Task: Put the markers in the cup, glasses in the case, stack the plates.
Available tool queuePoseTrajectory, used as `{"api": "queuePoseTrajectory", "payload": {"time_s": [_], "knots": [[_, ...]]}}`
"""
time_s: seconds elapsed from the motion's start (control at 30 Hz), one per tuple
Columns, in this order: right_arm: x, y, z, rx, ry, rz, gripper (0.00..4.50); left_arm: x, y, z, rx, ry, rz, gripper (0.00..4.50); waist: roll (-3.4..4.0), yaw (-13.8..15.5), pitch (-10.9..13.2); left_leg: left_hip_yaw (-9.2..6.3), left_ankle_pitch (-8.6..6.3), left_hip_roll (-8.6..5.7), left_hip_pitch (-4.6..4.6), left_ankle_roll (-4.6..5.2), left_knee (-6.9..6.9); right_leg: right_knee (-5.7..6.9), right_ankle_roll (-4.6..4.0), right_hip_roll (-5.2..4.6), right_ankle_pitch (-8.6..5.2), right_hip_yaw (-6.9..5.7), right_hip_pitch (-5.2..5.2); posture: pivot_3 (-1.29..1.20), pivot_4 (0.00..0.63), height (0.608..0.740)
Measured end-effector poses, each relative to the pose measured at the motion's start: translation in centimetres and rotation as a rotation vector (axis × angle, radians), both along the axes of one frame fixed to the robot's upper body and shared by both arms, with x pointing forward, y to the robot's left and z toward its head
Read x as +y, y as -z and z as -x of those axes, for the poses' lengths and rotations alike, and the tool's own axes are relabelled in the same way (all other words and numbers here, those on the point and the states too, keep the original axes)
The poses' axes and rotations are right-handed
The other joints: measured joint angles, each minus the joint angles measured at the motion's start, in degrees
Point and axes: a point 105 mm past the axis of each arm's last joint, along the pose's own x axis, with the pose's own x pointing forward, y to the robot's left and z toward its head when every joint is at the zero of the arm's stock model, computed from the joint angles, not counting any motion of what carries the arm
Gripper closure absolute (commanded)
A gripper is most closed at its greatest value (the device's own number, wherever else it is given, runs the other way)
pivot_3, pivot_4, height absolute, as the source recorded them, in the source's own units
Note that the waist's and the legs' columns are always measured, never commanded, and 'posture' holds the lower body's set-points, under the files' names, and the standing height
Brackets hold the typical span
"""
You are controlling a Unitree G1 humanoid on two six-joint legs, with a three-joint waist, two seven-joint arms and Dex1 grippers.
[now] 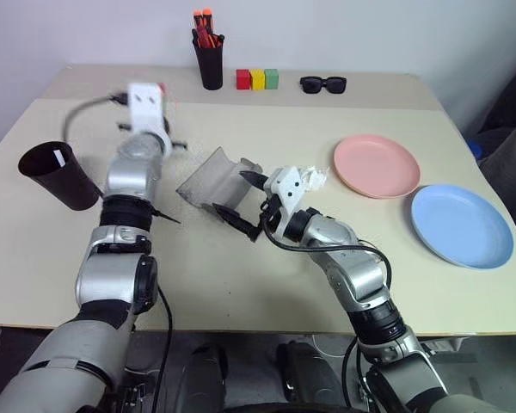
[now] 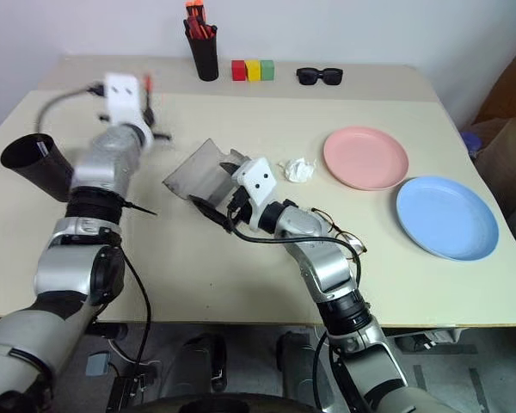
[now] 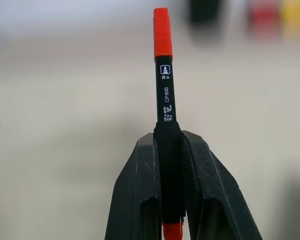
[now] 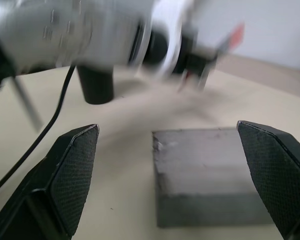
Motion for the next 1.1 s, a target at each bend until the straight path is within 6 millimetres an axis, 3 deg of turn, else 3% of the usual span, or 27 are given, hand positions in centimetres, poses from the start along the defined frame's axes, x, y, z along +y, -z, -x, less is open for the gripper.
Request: {"api": "queuePoseTrajectory", "payload": {"time_s": [0.07,0.13,0.33,0.43,0.6,0.73,1.1], "knots": [[0.4,-0.5,0.4,-0.015,-0.028,-0.029,0.0,3.0,-2.9,2.2,-0.144,-0.15,-0.043,4.48,0.04,-0.2,0.0,0.05,0.0,0.01,0.08,0.0,-0.02,0.03,0.0,0.0,0.0,0.04,0.0,0.0,0.15,0.722],[0.9,-1.2,0.7,-0.028,-0.056,-0.071,0.0,6.1,-3.9,4.7,-0.225,-0.297,-0.063,4.48,0.06,-0.3,0.0,0.06,0.01,0.04,0.15,-0.02,-0.03,0.1,0.0,0.02,0.0,0.03,0.02,0.0,0.15,0.722],[2.2,-2.7,1.5,-0.058,-0.127,-0.129,0.0,10.2,-1.5,8.5,-0.212,-0.49,-0.096,4.48,-0.13,0.6,-0.1,-0.05,0.03,0.02,0.15,-0.04,0.13,0.09,-0.01,-0.05,0.0,-0.17,0.23,0.0,0.15,0.722],[2.5,-2.4,1.7,-0.038,-0.157,-0.129,0.0,10.7,-0.4,9.9,-0.192,-0.523,-0.138,4.48,-0.14,0.5,-0.1,-0.08,0.03,0.03,0.15,-0.05,0.12,0.1,-0.01,-0.04,0.0,-0.19,0.23,0.0,0.15,0.722],[2.6,-2.3,1.7,-0.027,-0.167,-0.128,0.0,10.9,0.9,10.5,-0.156,-0.528,-0.147,4.48,-0.14,0.3,-0.1,-0.11,0.03,0.03,0.16,-0.05,0.11,0.11,-0.02,-0.03,0.0,-0.21,0.22,0.0,0.15,0.722],[2.7,-2.2,1.7,-0.018,-0.173,-0.128,0.0,10.5,2.3,10.3,-0.121,-0.505,-0.129,4.48,-0.14,0.3,-0.1,-0.12,0.03,0.03,0.16,-0.05,0.11,0.11,-0.02,-0.03,0.0,-0.22,0.22,0.0,0.15,0.722],[2.7,-2.1,1.7,-0.015,-0.169,-0.128,0.0,10.4,3.0,9.8,-0.123,-0.477,-0.134,4.48,-0.14,0.3,-0.1,-0.12,0.03,0.03,0.16,-0.05,0.1,0.1,-0.02,-0.03,0.0,-0.22,0.22,0.0,0.15,0.722]]}}
